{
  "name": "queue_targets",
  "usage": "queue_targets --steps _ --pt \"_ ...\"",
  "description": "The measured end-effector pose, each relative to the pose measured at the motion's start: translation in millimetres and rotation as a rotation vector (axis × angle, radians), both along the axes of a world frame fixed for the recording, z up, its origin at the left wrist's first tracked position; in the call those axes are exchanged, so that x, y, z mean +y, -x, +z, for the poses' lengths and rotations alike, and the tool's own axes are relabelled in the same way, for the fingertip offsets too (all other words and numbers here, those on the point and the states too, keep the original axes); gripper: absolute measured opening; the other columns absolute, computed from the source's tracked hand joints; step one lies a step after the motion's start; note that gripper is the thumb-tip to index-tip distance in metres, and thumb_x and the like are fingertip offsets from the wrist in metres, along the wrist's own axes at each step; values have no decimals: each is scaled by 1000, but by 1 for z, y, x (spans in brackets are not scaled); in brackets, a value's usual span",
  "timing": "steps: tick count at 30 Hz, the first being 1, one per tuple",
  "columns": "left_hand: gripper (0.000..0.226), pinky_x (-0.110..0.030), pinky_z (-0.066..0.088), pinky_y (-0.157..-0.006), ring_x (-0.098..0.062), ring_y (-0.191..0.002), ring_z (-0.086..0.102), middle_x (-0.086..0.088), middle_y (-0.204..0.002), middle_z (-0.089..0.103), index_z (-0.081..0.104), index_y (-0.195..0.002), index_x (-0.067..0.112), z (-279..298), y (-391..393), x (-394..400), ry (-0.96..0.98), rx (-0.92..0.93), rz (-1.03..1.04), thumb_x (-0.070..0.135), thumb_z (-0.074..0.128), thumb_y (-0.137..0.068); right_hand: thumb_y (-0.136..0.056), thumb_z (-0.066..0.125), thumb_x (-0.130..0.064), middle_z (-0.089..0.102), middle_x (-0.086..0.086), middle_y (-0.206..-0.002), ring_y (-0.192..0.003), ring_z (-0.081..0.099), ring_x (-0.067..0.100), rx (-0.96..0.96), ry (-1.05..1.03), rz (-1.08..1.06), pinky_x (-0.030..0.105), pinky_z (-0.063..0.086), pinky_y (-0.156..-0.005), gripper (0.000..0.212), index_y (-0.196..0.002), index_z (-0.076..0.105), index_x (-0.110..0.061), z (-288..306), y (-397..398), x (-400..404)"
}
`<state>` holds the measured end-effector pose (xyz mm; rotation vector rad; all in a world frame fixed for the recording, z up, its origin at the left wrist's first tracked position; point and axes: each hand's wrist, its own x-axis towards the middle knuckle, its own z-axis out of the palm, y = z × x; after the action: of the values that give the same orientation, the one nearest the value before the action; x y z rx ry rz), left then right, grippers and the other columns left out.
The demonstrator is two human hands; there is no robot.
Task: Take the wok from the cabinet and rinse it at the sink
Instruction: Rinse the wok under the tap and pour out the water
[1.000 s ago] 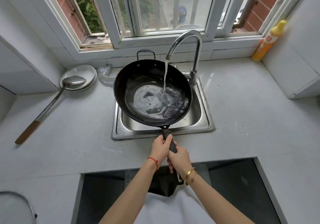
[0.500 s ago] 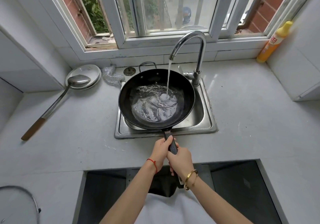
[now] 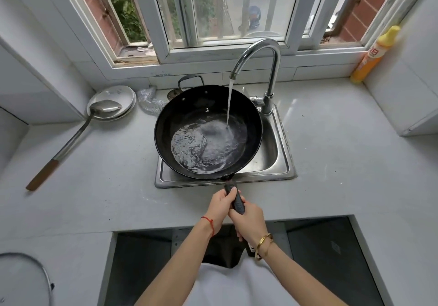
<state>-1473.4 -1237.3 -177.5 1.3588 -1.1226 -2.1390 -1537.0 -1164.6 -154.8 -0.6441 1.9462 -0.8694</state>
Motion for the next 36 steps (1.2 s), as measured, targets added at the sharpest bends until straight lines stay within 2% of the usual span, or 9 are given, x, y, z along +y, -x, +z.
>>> queue_targets --steps 6,15,22,27,32,34,36 --pt "17 -30 55 -77 -25 -78 65 -10 -77 69 60 -88 5 2 -5 -3 82 -47 27 19 56 -97 -89 59 -20 53 3 -47 -31 50 16 -97 19 9 23 41 -34 15 -79 60 -9 2 -1 -5" --pt "22 -22 54 -67 -16 -70 65 -7 -76 70 62 -89 4 6 -7 -7 84 -44 45 24 57 -97 -91 59 -21 53 4 -48 -32 50 15 -158 4 -19 23 42 -34 19 -76 59 -8 8 -4 -13" --pt "25 -20 53 -66 -13 -69 63 -3 -75 69 63 -94 2 10 -4 -11 -1 20 4 24 52 -99 -90 58 -19 54 6 -52 -31 50 11 -60 -6 -28 21 42 -33 18 -75 57 -11 12 -5 -14" --pt "25 -23 52 -71 -14 -70 61 -3 -75 66 59 -99 2 12 1 -13 -102 101 -18 22 46 -101 -88 58 -19 59 7 -61 -41 57 17 72 -29 -16 21 44 -34 12 -83 61 -9 10 -3 -13" --pt "23 -26 51 -77 -16 -73 61 -4 -76 65 59 -98 3 9 5 -15 -130 126 -42 21 45 -102 -82 58 -29 64 3 -66 -55 64 20 166 -49 15 37 58 -49 15 -85 63 -16 3 2 -11" --pt "23 -27 51 -77 -18 -75 61 -5 -76 65 59 -98 3 8 4 -16 -119 111 -44 21 46 -101 -83 58 -27 65 4 -65 -52 64 21 145 -45 12 37 58 -46 12 -84 63 -16 2 1 -12" --pt "22 -27 52 -76 -21 -76 61 -6 -76 65 59 -98 2 6 4 -17 -88 86 -48 21 48 -101 -86 58 -23 63 6 -62 -44 61 20 109 -32 7 30 52 -39 11 -82 62 -14 5 1 -11"
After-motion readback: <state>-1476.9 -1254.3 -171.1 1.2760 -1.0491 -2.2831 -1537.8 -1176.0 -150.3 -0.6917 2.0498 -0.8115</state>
